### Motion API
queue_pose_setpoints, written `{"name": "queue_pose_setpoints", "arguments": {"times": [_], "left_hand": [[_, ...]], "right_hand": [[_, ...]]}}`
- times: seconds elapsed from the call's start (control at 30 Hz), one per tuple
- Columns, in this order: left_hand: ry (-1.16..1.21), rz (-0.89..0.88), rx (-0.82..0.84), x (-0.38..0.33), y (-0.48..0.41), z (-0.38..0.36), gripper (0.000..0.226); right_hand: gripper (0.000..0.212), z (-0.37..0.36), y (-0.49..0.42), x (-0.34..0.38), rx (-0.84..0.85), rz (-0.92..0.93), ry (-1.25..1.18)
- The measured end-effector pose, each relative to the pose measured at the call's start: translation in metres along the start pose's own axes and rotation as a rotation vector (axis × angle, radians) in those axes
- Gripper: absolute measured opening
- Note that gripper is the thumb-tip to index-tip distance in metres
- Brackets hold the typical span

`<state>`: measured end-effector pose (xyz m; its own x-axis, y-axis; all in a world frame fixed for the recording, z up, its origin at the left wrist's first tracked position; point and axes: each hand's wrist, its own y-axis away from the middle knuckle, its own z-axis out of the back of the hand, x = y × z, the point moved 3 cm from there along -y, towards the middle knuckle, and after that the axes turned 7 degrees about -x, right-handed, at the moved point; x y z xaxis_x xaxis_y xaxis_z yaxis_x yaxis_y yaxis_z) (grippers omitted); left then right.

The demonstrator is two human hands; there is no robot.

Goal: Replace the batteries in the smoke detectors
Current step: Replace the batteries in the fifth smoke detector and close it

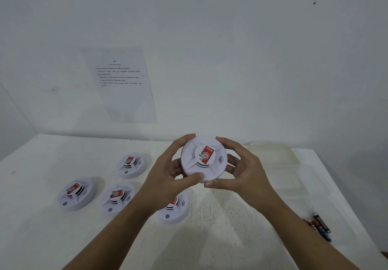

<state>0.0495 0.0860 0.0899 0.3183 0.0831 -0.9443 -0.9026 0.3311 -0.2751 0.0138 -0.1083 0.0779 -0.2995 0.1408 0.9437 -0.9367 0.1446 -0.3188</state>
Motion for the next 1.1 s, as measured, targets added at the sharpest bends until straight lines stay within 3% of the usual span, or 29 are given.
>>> {"name": "queue_pose_setpoints", "arguments": {"times": [1.1], "left_hand": [[-0.025,-0.021,0.062,0.005,-0.004,0.013,0.078]], "right_hand": [[0.084,-0.006,-0.003,0.002,0.019,-0.013,0.035]]}}
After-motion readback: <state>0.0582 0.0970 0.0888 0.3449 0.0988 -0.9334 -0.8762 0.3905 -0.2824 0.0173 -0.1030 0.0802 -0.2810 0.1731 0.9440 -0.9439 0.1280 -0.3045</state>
